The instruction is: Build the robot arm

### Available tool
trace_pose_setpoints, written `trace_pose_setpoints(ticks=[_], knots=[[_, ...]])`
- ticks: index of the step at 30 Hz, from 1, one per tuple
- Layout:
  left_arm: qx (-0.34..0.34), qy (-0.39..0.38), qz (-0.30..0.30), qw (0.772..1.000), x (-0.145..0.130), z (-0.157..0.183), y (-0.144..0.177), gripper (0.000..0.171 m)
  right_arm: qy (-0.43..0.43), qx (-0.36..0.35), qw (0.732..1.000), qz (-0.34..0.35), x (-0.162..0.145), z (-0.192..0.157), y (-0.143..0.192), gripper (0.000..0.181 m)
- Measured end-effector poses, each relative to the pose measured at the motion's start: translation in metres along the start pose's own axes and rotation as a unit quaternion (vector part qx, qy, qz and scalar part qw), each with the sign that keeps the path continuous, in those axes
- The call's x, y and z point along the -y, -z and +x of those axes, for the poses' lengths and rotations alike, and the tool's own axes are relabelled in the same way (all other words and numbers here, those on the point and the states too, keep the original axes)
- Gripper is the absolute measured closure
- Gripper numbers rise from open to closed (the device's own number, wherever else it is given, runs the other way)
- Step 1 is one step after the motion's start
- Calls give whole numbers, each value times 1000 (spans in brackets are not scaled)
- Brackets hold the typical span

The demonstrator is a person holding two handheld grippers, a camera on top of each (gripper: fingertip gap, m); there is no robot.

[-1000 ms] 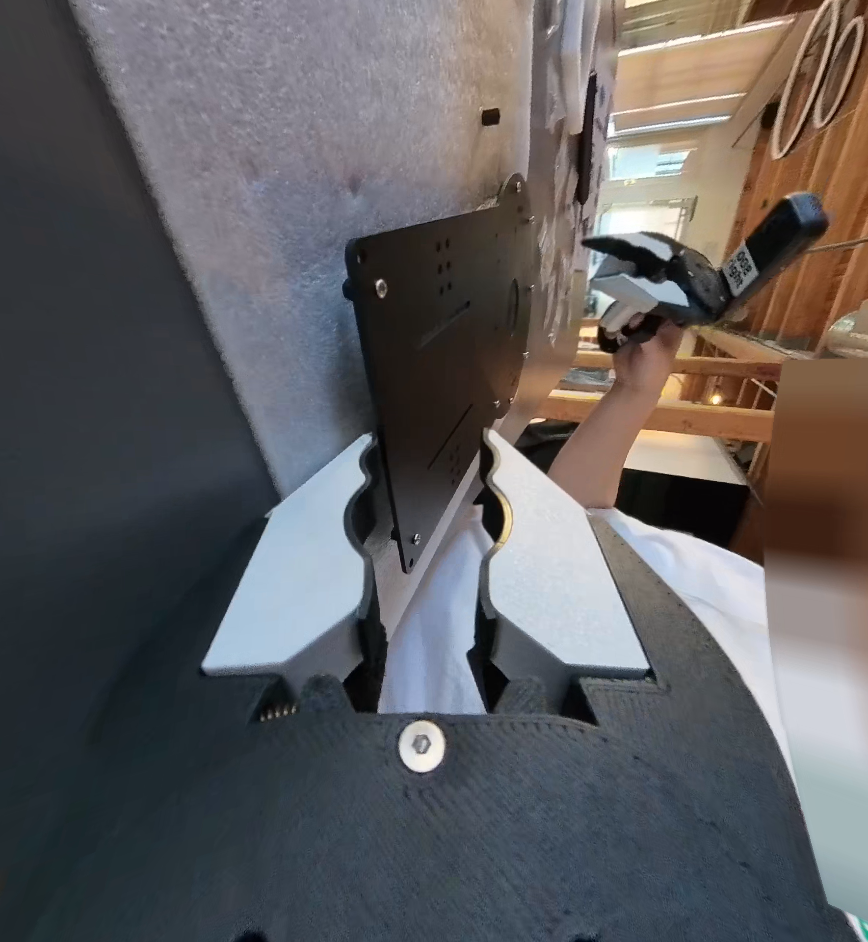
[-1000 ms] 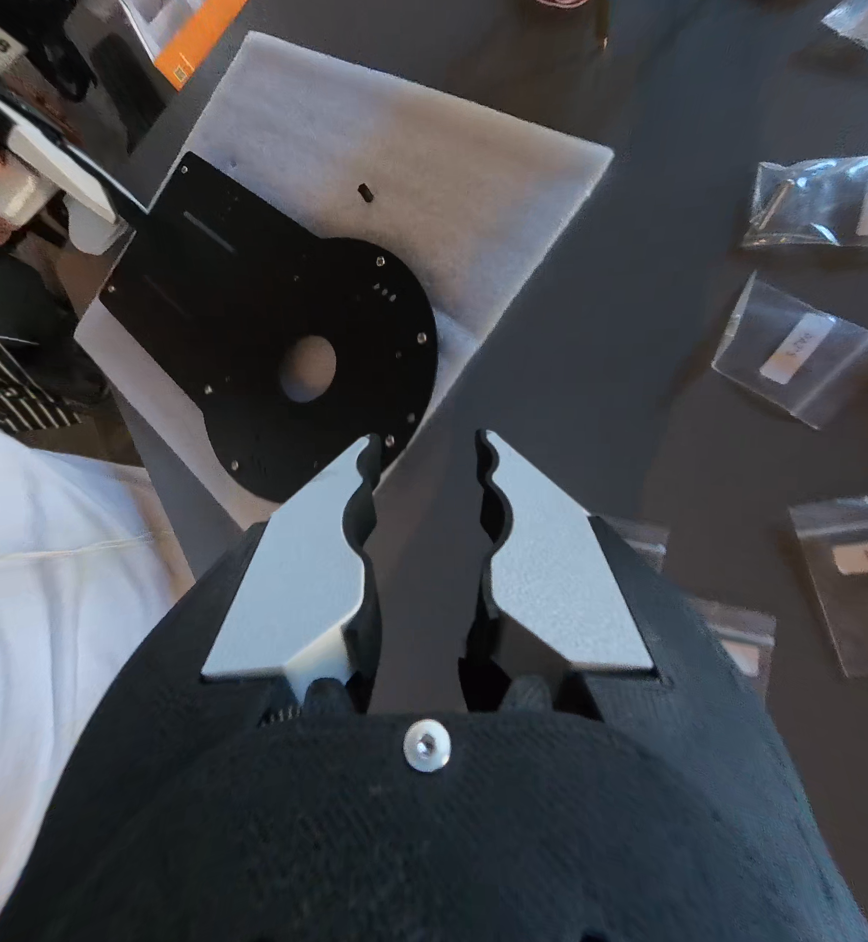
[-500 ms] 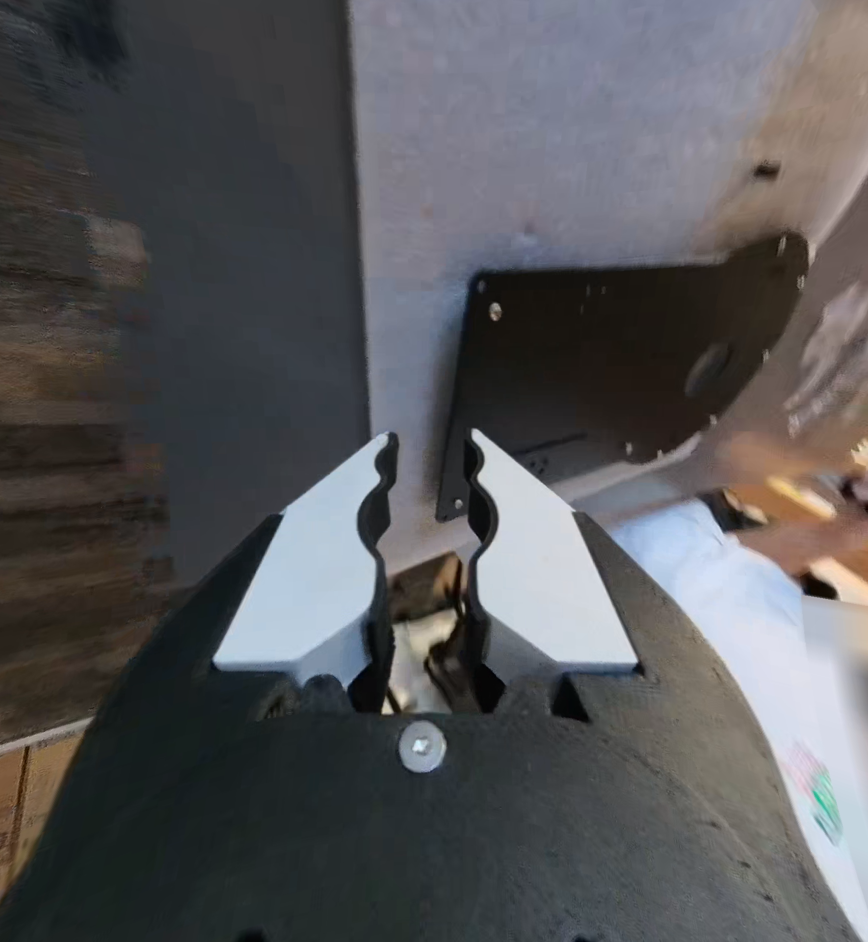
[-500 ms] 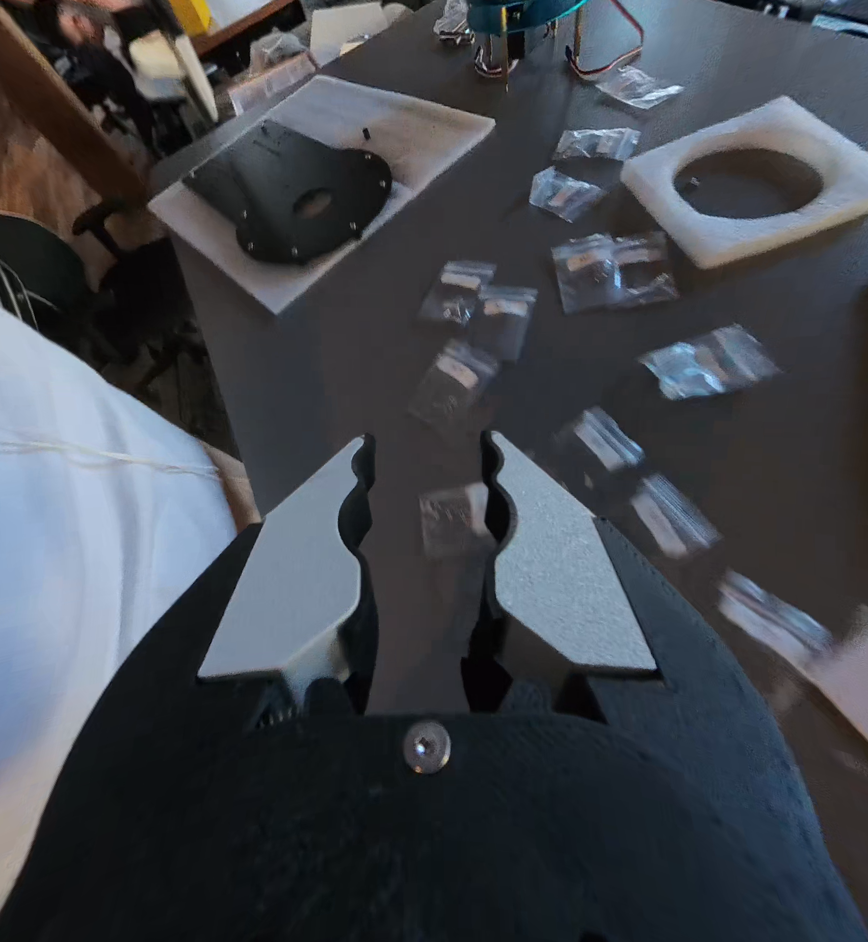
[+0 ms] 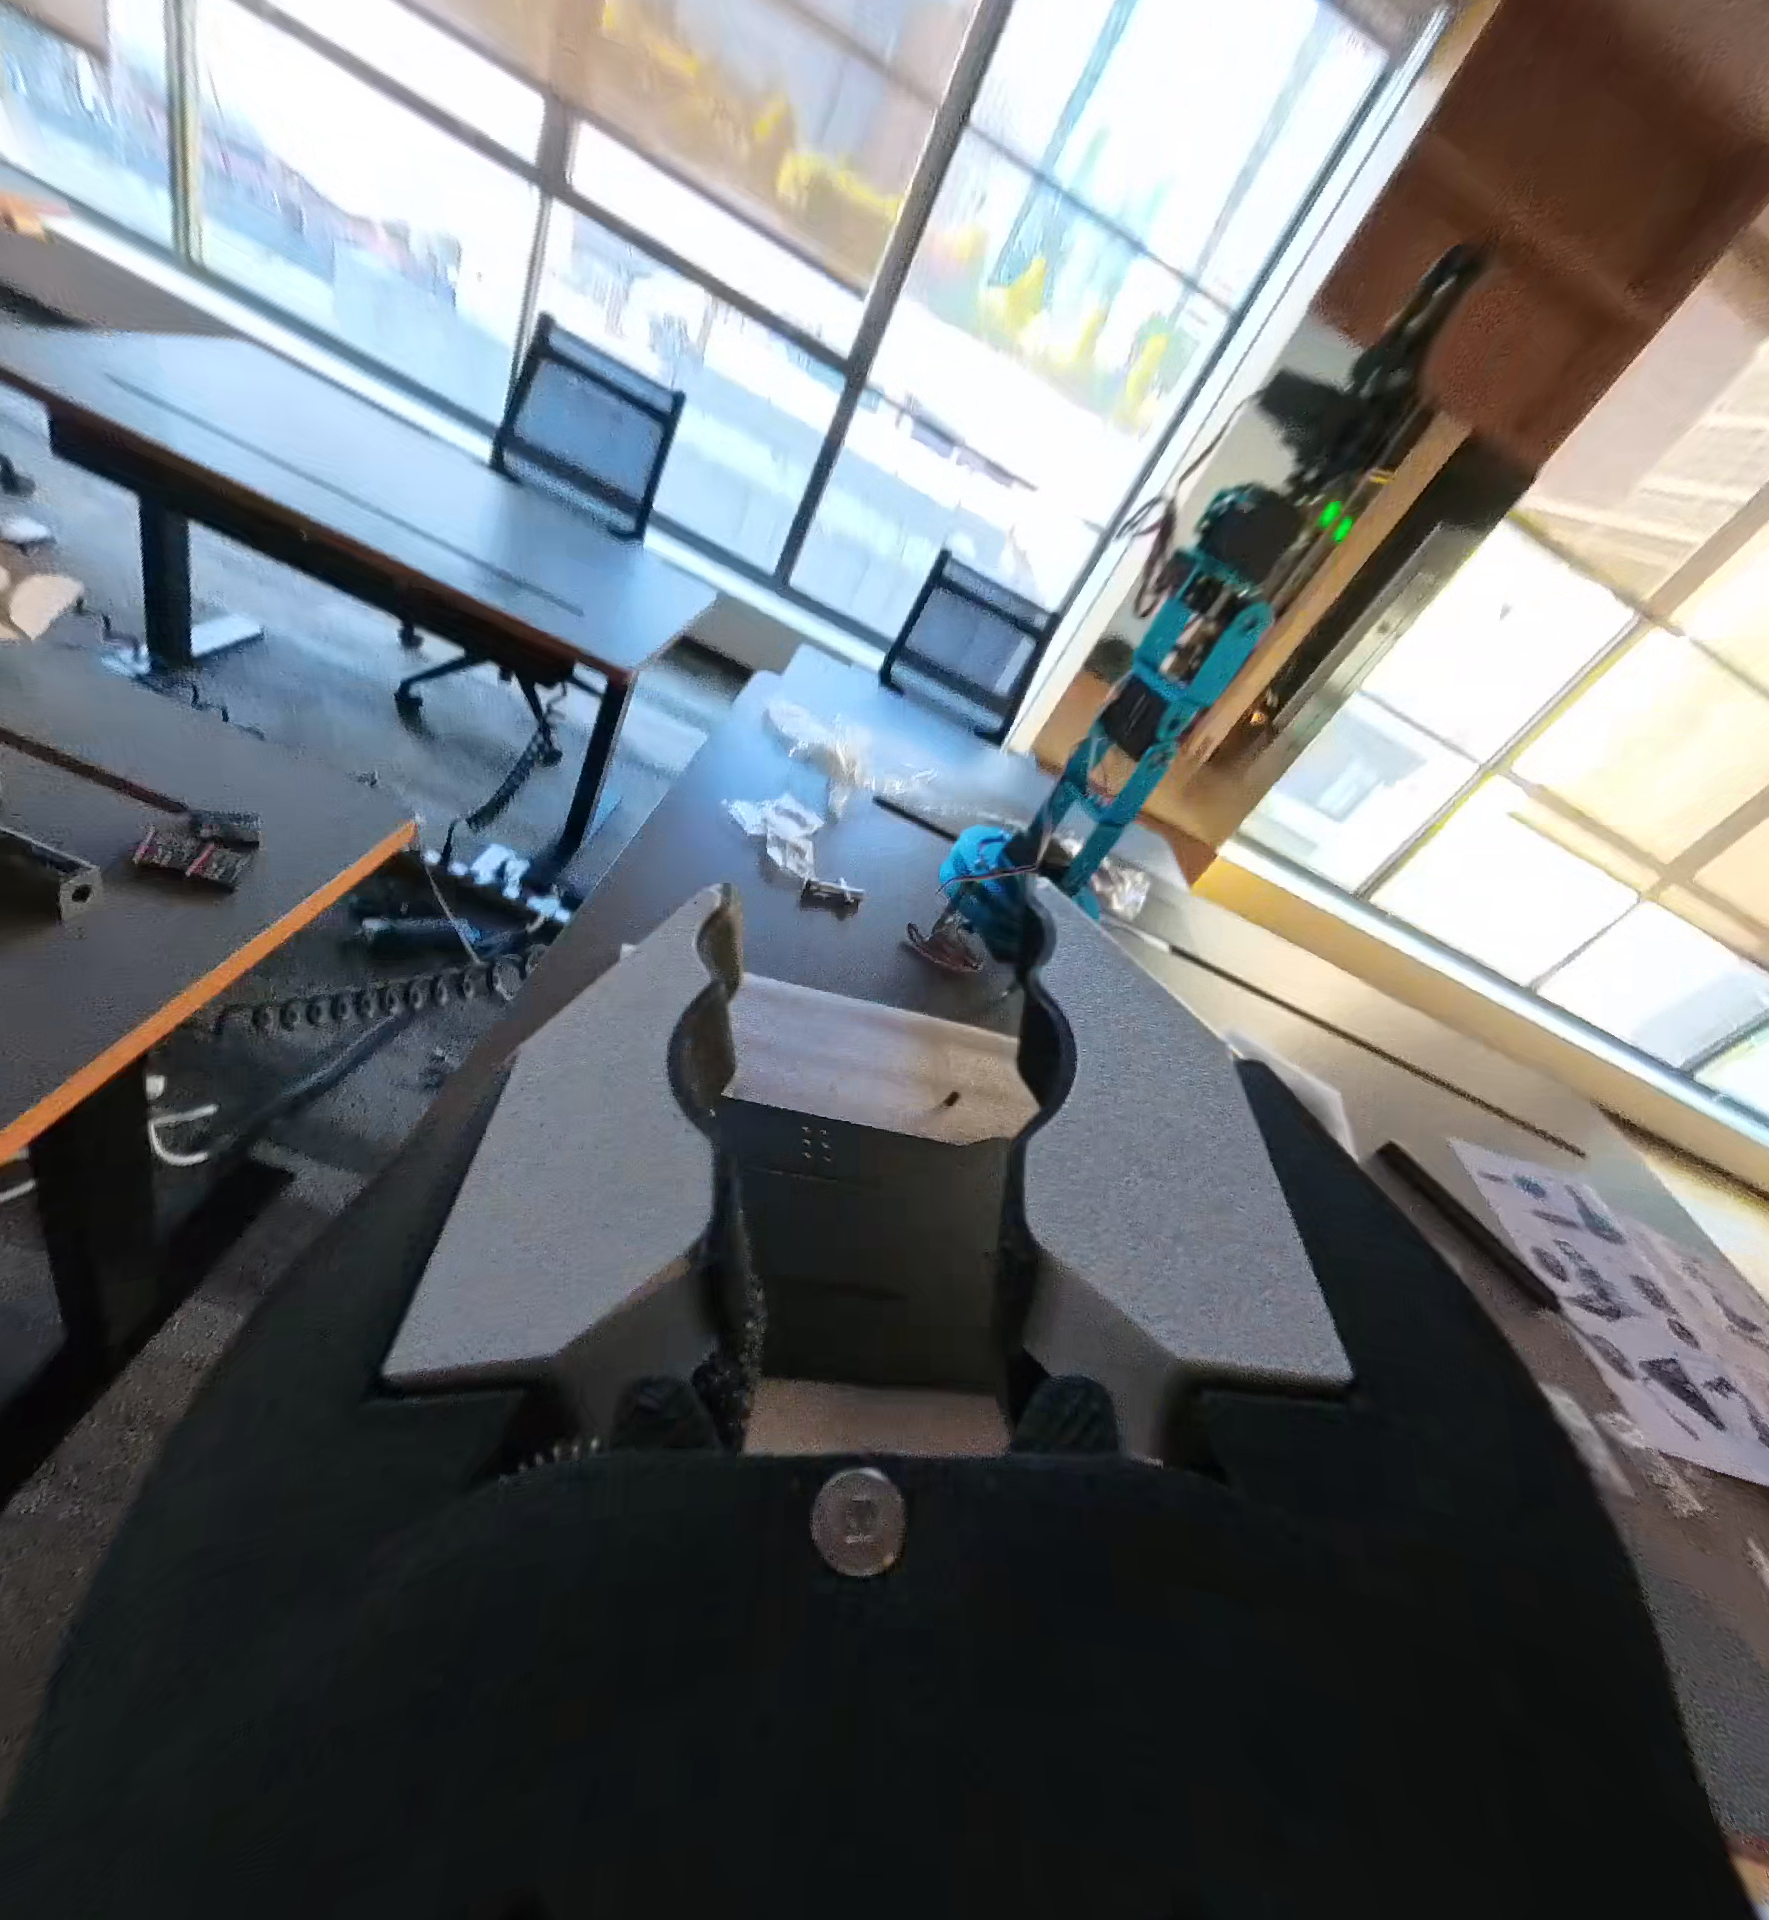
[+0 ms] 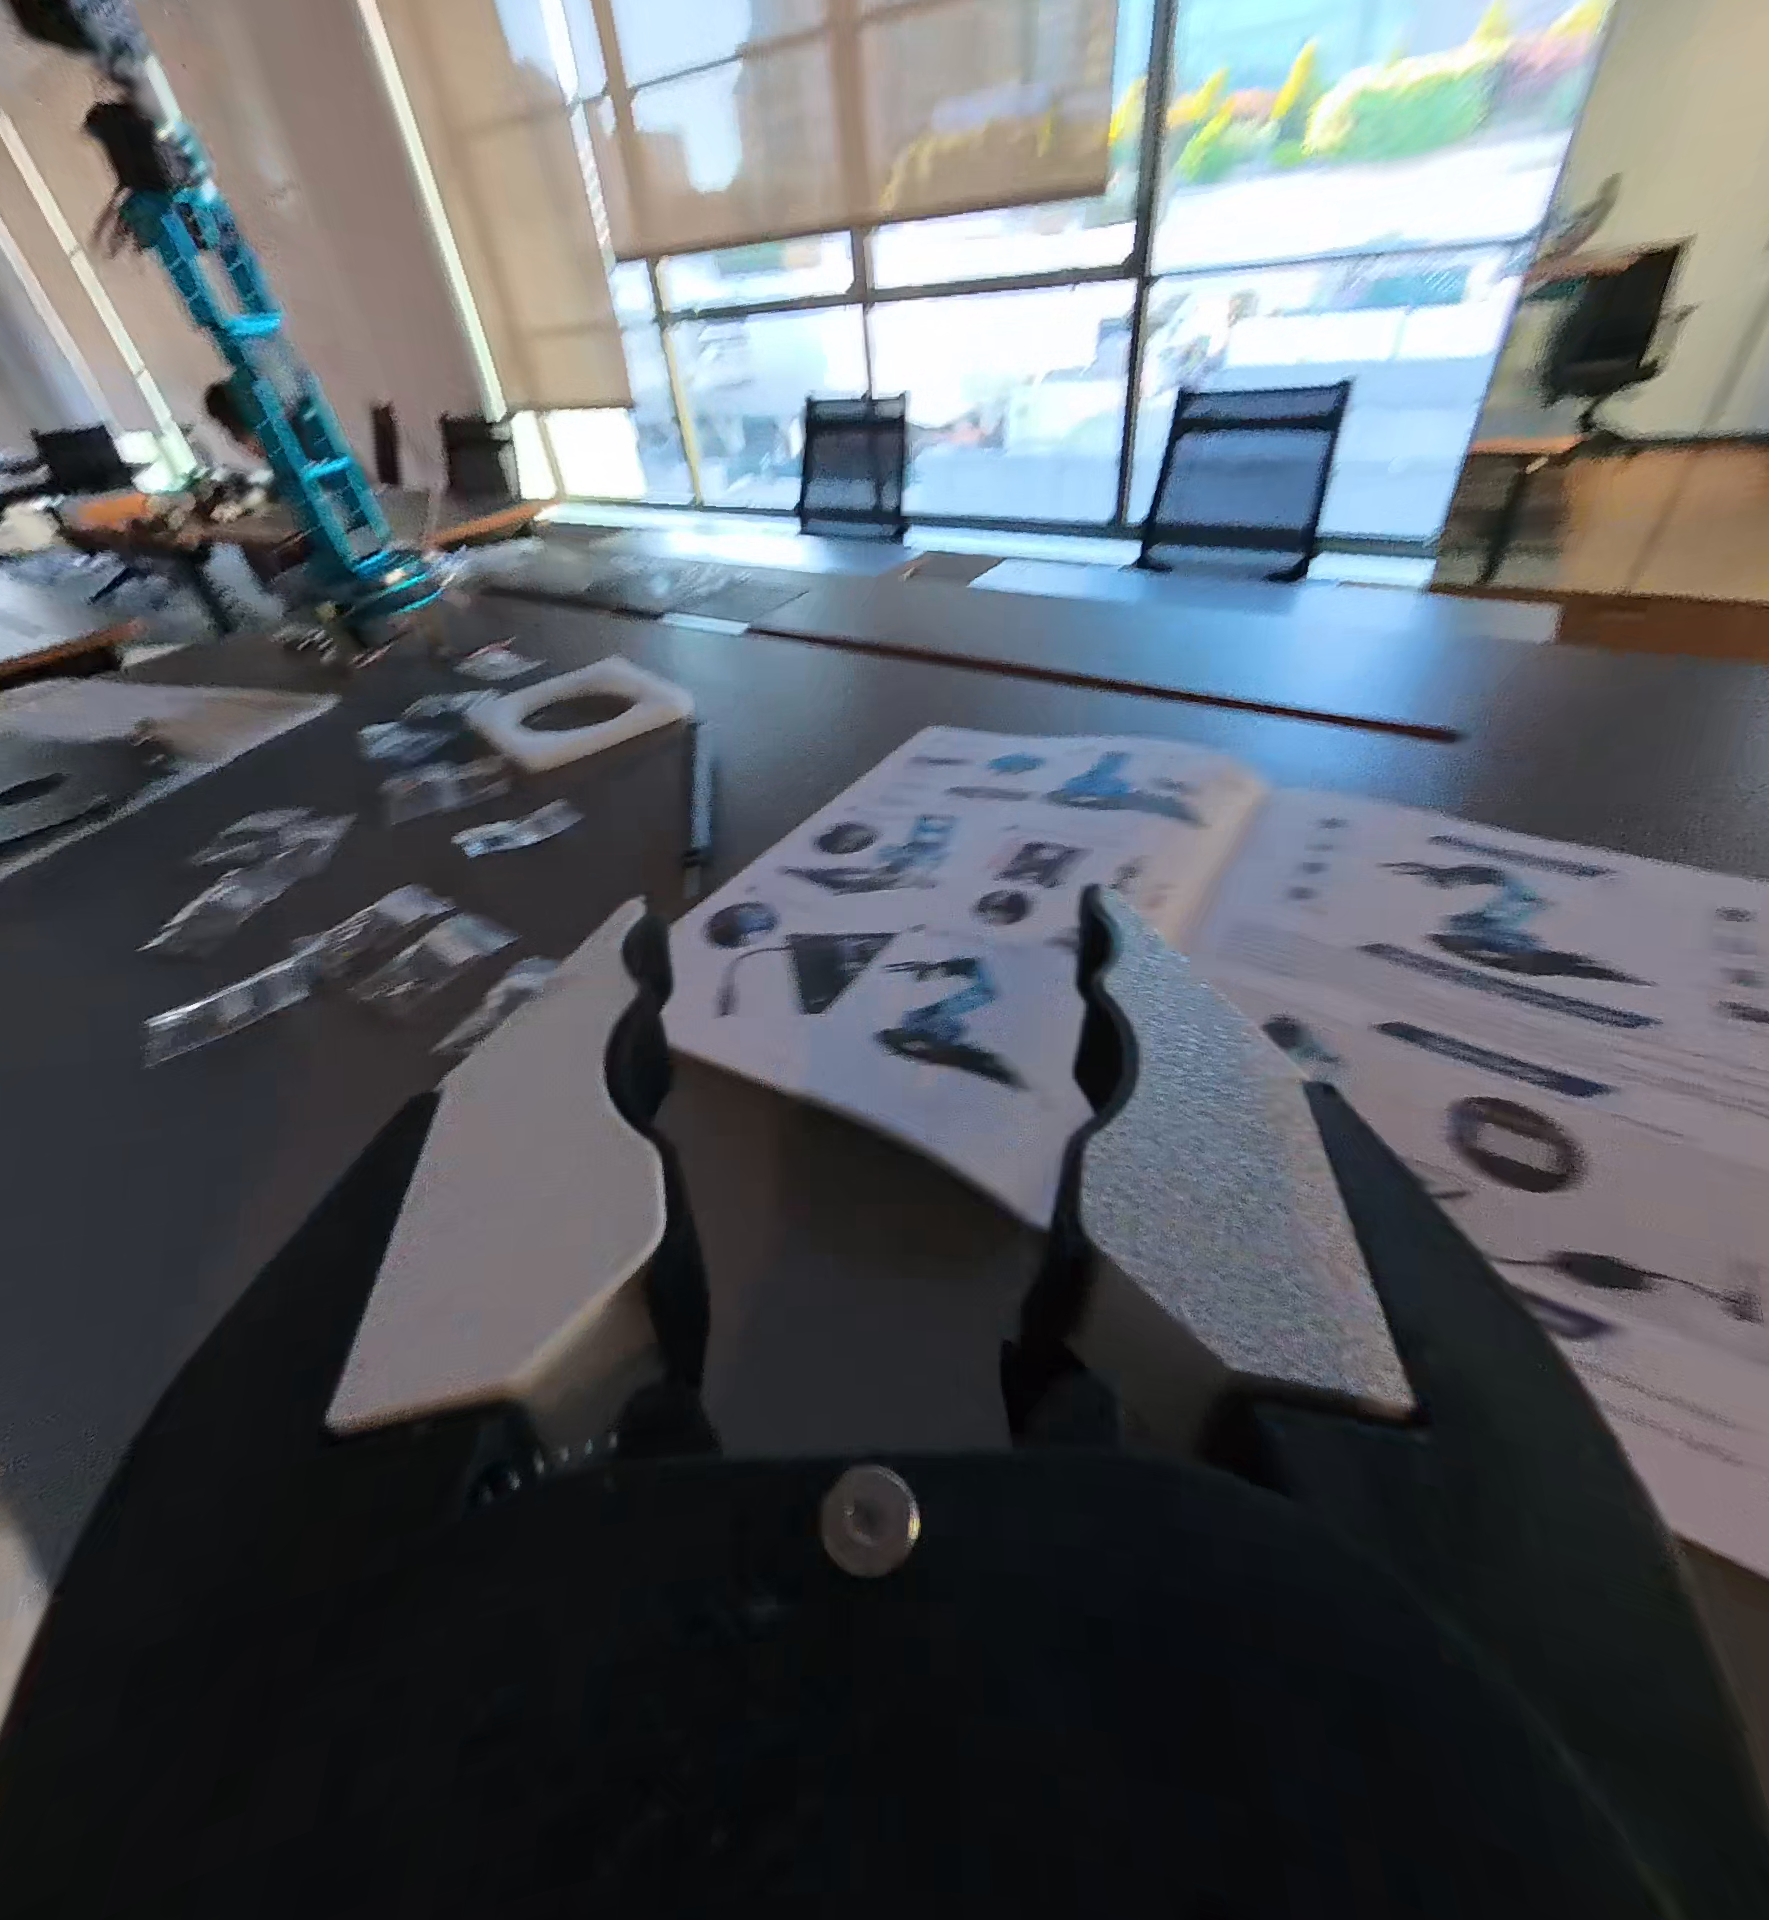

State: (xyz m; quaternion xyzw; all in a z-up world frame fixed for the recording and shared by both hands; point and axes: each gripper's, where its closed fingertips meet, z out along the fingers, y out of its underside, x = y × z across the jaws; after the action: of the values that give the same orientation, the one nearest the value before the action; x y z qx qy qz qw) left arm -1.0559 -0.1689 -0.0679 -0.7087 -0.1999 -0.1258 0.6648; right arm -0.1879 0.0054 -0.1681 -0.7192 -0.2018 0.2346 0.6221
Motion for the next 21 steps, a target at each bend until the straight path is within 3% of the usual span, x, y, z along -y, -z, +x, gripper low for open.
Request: trace_pose_setpoints(ticks=[5, 8, 12, 15, 17, 21], knots=[[59, -46, 33, 997, -3, 17, 63, 103, 25, -45, 999, 7, 7, 84, -6, 75], [97, -72, 61, 991, 13, 37, 97, 91, -3, -42, 999, -16, 4, 118, -27, 72], [166, -110, 78, 977, 37, 65, 136, 74, 15, -54, 998, 3, 3, 149, -53, 86], [198, -117, 119, 966, 60, 95, 166, 66, 8, -60, 995, 77, 14, 151, -55, 104], [211, -121, 159, 957, 78, 121, 185, 61, -9, -59, 996, 68, 8, 149, -53, 109], [286, -151, 249, 913, 105, 153, 227, 54, 33, -75, 995, 51, -8, 147, -52, 116]])
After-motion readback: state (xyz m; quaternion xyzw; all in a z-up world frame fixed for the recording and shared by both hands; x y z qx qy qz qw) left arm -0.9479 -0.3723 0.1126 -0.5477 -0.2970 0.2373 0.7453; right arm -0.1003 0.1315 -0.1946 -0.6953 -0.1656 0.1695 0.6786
